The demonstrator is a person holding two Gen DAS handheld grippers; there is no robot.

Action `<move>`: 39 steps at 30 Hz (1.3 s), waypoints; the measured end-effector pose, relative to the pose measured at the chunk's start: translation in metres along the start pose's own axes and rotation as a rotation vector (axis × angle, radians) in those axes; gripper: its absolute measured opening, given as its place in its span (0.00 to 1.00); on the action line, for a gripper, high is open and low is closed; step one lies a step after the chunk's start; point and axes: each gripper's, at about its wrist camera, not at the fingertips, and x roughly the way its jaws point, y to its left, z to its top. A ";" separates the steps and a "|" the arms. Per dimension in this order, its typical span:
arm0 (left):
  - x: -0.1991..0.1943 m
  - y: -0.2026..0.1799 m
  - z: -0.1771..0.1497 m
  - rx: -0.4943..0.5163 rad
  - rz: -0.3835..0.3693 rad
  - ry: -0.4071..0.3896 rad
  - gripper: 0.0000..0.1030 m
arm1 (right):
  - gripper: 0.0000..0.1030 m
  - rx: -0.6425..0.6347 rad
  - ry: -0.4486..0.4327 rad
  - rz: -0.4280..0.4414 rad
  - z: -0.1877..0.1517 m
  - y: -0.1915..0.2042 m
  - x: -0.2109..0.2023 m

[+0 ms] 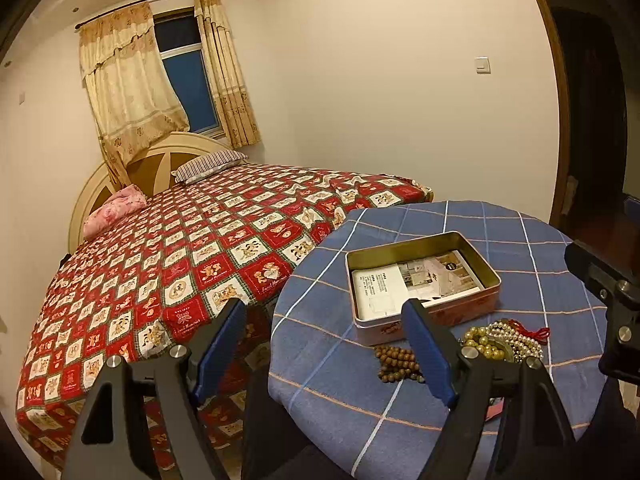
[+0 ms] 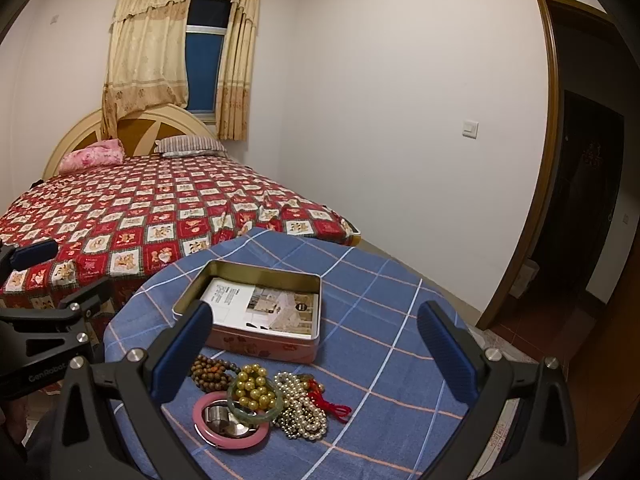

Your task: Organize jewelry

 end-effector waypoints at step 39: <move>-0.002 0.012 0.005 -0.025 0.039 -0.025 0.78 | 1.00 0.021 0.021 -0.001 -0.003 -0.012 0.010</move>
